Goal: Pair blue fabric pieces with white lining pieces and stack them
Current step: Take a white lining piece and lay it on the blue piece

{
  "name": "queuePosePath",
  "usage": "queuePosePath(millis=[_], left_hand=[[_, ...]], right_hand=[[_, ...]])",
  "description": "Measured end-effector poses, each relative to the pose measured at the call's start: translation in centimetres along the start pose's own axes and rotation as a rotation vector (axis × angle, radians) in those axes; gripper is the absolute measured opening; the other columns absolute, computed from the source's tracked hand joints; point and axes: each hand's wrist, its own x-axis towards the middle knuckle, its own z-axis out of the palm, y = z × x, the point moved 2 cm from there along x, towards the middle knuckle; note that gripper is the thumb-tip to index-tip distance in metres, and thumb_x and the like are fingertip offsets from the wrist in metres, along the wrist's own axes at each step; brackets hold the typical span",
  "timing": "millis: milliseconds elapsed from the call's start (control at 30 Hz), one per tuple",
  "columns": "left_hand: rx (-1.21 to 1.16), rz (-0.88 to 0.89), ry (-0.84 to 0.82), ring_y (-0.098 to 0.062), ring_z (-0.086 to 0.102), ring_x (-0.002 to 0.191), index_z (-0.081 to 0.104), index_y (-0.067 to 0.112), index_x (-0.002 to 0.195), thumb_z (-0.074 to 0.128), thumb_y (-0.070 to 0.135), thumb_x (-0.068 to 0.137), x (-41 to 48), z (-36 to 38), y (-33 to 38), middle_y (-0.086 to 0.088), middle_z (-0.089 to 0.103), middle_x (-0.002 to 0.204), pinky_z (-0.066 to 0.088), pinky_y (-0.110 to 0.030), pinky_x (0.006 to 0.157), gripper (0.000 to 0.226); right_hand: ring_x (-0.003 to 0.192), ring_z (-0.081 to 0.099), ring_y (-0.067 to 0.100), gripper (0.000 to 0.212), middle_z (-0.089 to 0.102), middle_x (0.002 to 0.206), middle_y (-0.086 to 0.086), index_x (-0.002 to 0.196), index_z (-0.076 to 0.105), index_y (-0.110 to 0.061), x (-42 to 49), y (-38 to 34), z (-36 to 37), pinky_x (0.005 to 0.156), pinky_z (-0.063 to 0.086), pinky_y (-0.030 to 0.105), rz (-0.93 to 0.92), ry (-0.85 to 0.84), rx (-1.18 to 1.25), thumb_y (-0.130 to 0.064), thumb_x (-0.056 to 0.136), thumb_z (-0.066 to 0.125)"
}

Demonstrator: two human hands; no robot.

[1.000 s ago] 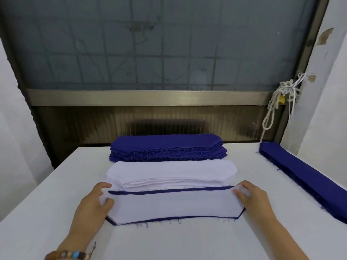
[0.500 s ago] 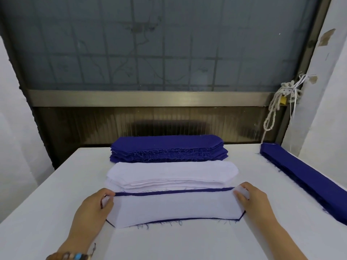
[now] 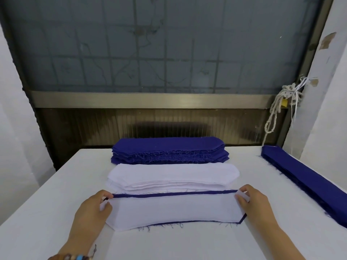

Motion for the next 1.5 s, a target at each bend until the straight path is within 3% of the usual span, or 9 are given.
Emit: queuePosePath(millis=[167,567,833,967,1067,1167,1233,1400,1500], left_hand=[[-0.048,0.003,0.016,-0.011,0.056,0.075,0.064,0.022,0.09,0.062,0.006,0.087,0.0,0.0,-0.1,0.0,0.062,0.081,0.041,-0.024,0.063,0.016],[-0.041,-0.037,0.047,-0.017,0.055,0.073,0.063,0.021,0.089,0.054,0.006,0.094,0.4,0.3,-0.6,-0.002,0.058,0.075,0.04,-0.031,0.062,0.018],[0.003,-0.038,0.062,-0.019,0.053,0.063,0.063,0.019,0.085,0.065,0.002,0.085,0.6,0.0,-0.2,-0.006,0.053,0.068,0.04,-0.025,0.056,0.017],[0.121,0.002,0.154,-0.022,0.049,0.078,0.065,0.024,0.089,0.066,-0.006,0.08,0.5,-0.3,-0.2,-0.001,0.051,0.08,0.04,-0.029,0.063,0.031],[0.12,0.04,0.199,-0.023,0.048,0.083,0.064,0.028,0.09,0.065,-0.006,0.08,0.6,-0.5,-0.1,-0.001,0.051,0.086,0.039,-0.03,0.068,0.035],[-0.063,0.058,0.1,-0.016,0.052,0.067,0.061,0.023,0.084,0.065,0.004,0.086,0.5,0.0,0.4,0.002,0.053,0.071,0.042,-0.021,0.06,0.019],[-0.137,0.07,-0.039,-0.007,0.045,0.054,0.059,0.021,0.081,0.068,0.011,0.086,0.3,0.6,0.4,-0.007,0.053,0.064,0.038,-0.018,0.055,0.014],[-0.166,0.067,-0.159,-0.003,0.042,0.051,0.062,0.017,0.068,0.075,0.009,0.08,0.4,1.2,0.0,0.001,0.055,0.06,0.033,-0.016,0.053,0.02],[-0.142,0.041,-0.207,-0.003,0.044,0.052,0.067,0.023,0.065,0.075,0.009,0.08,1.1,0.9,0.1,0.0,0.058,0.06,0.035,-0.016,0.056,0.022]], right_hand=[[0.071,0.055,0.014,0.007,0.058,0.076,-0.002,0.094,0.056,-0.018,0.0,-0.1,-0.1,0.058,0.039,0.026,-0.024,0.005,-0.037,-0.013,0.09,0.06],[0.082,0.053,0.02,0.021,0.054,0.088,0.002,0.107,0.051,-0.019,-0.5,-0.5,-0.3,0.069,0.037,0.03,-0.039,-0.003,-0.052,-0.008,0.091,0.056],[0.078,0.051,0.018,0.02,0.048,0.098,0.005,0.105,0.054,-0.017,-0.5,-0.5,-0.3,0.066,0.036,0.03,-0.045,0.019,-0.084,-0.003,0.09,0.055],[0.085,0.045,0.026,0.017,0.05,0.099,0.008,0.095,0.066,-0.012,-0.7,-1.0,-0.5,0.071,0.04,0.035,-0.156,0.141,-0.274,0.0,0.083,0.067],[0.082,0.049,0.028,0.009,0.055,0.092,0.008,0.086,0.068,-0.01,-0.7,-1.2,-0.6,0.073,0.042,0.039,-0.184,0.136,-0.304,-0.002,0.086,0.065],[0.08,0.049,0.02,0.014,0.052,0.084,0.001,0.082,0.064,-0.014,-0.7,-1.2,-0.4,0.071,0.041,0.028,-0.22,0.033,-0.131,-0.002,0.089,0.06],[0.076,0.051,0.013,0.015,0.05,0.081,-0.002,0.08,0.062,-0.016,-0.9,-1.3,-0.2,0.067,0.04,0.019,-0.243,-0.059,-0.071,-0.004,0.088,0.063],[0.069,0.049,0.012,0.016,0.05,0.075,-0.001,0.079,0.059,-0.02,-0.5,-1.1,-0.1,0.06,0.036,0.018,-0.203,-0.106,-0.082,-0.007,0.088,0.061],[0.071,0.049,0.011,0.012,0.053,0.079,-0.001,0.083,0.056,-0.019,0.2,-1.3,0.1,0.065,0.039,0.021,-0.187,-0.154,-0.172,-0.012,0.093,0.057]])
